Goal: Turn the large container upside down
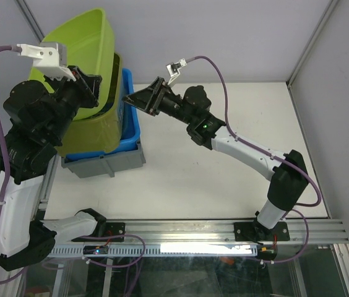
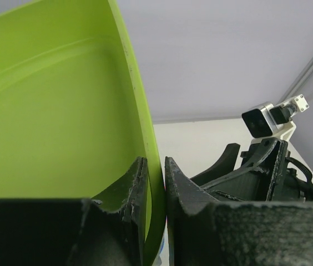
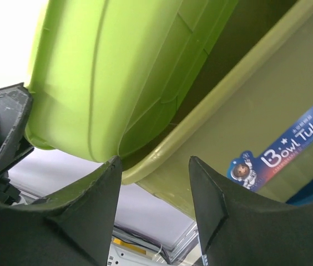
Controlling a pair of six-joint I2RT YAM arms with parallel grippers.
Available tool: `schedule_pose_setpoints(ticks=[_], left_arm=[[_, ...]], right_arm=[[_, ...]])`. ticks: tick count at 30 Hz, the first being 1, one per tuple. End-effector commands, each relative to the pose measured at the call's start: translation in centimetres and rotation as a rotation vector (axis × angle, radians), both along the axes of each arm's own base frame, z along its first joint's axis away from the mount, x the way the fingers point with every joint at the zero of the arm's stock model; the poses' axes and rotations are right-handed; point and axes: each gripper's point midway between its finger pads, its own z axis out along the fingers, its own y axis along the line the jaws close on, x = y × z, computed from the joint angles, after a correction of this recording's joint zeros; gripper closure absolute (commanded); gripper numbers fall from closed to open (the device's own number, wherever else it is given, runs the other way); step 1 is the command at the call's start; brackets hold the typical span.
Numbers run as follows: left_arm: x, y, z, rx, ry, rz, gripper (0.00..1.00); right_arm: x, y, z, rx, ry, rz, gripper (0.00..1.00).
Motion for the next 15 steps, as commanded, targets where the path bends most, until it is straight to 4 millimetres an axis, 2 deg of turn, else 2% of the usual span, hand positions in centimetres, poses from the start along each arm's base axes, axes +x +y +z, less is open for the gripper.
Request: schedule_pose_setpoints(ticks=[1,6,10,15], left_arm=[[-1.3,0.9,4.2,-0.043,-0.152,-0.001,1.0],[-1.6,0.9,5.4,-0.035,-0.19,-0.011,1.0],[-2.5,0.8,7.6,-0.049,-0.246,-0.04,1.0],[-3.2,0.1,9.1,-0.06,-0.284,-0.096,1.0]], right_arm=[[-1.3,-0.9,6.5,0.147,-0.15,0.009,0.44],[-0.9,-0.3,7.6,0.157,-0.183,0.015,0.4],[-0.6,0.9,8.2,0.157,-0.182,0.042,0.4],[-0.3,1.9,8.4,0.173,-0.179,0.062,0.42]])
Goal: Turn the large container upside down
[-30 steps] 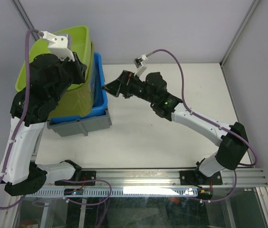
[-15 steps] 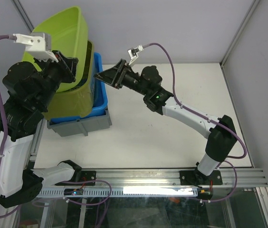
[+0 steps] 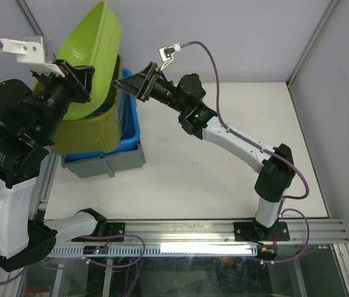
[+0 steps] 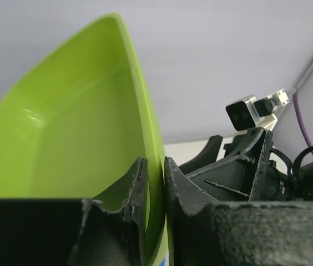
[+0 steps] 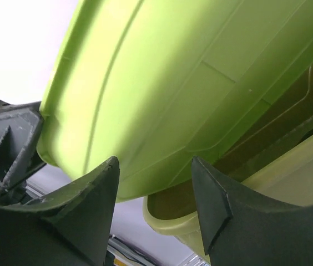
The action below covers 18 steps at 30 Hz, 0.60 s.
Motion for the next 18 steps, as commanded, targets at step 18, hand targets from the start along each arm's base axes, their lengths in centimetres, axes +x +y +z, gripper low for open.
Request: schedule_pose_setpoints(ticks=[18], left_arm=[[-2.2,-3.3,0.9,0.005,-0.097,-0.226,1.0]], right_arm=[[-1.7,-4.6,1.9,0.077,-0.072,-0.12,0.28]])
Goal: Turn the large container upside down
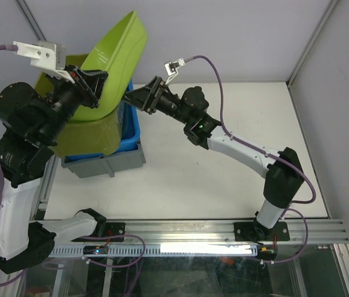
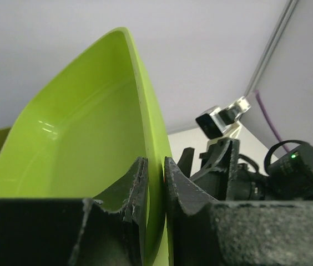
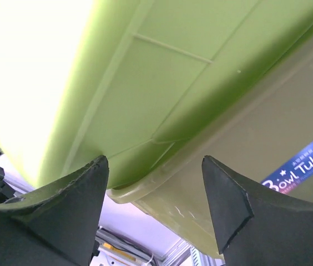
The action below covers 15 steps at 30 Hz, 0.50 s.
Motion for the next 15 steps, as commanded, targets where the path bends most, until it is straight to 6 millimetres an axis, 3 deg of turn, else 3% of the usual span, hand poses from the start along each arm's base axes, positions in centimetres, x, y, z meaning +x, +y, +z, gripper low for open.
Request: schedule_pose_setpoints(ticks=[1,7,15], left_arm=[[-1.5,-1.2,0.8,-0.017,-0.051,-0.1,1.0],[-1.9,-1.5,0.5,-0.006,-0.042,-0.122,1.0],[-1.7,-1.5,-0.3,0.007,-0.024,-0.121,1.0]], right_arm=[[-1.3,-4.2,6.2,0.125,-0.115,-0.105,0.28],[-1.3,-5.3,6.1,0.142,-0.128,-0.117,0.3],[-1.0,-8.9,7.9,0.139,-0.154,-0.263,0.34]])
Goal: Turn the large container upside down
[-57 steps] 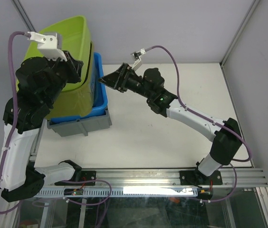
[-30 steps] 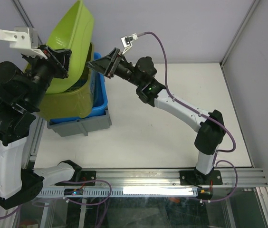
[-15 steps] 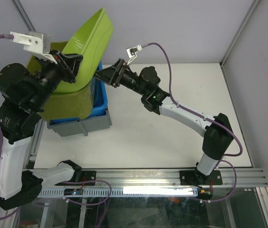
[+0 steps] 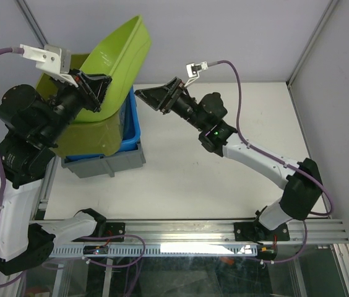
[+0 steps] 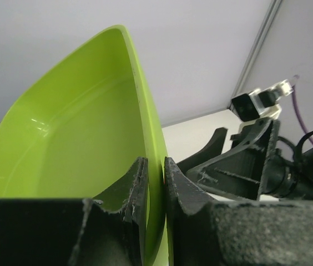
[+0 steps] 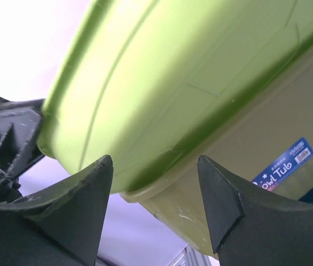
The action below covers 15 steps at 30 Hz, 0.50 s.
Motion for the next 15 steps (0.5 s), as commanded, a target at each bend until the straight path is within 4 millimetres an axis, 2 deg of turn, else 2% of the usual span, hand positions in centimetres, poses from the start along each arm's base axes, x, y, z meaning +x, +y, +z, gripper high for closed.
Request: schedule_pose_setpoints(ticks=[1,2,4,5,6,7,8,12,15], left_arm=[[-1.5,-0.7,1.1,-0.015,-0.044,-0.075,1.0],[-1.4,-0.8,1.0,-0.008,-0.044,-0.079,1.0],[-1.3,-1.0,0.5,0.015,-0.047,-0.085,1.0],[-1.1,-1.1,0.2,0.024,-0.045,-0.085,1.0],[-0.9,-1.1,-0.1,0.033,-0.042,-0.084,1.0],[-0.8,-1.2,-0.4,0.042,-0.041,-0.082,1.0],[-0.6,-1.2,-0.6,0.051,-0.039,-0.079,1.0],[-0.5,-1.1,-1.1,0.071,-0.041,-0.073,1.0],[-0.5,-1.0,-1.1,0.081,-0.045,-0.069,1.0]], right_arm=[[-1.0,-3.9,7.1,0.069,-0.109,-0.121,0.34],[-0.3,-4.2,7.1,0.037,-0.075,-0.163,0.35],[-0.3,-3.9,6.7,-0.053,-0.009,-0.156,0.35],[1.1,-4.6,6.7,-0.077,0.043,-0.238,0.34],[2.2,-5.1,6.4,-0.127,0.066,-0.309,0.16],[2.6,-5.4,6.5,-0.16,0.089,-0.341,0.04],[3.0,-5.6,6.4,-0.185,0.109,-0.368,0.01],[2.9,-5.0,8.3,-0.187,0.053,-0.347,0.03],[2.5,-4.1,9.4,-0.165,0.025,-0.301,0.16]])
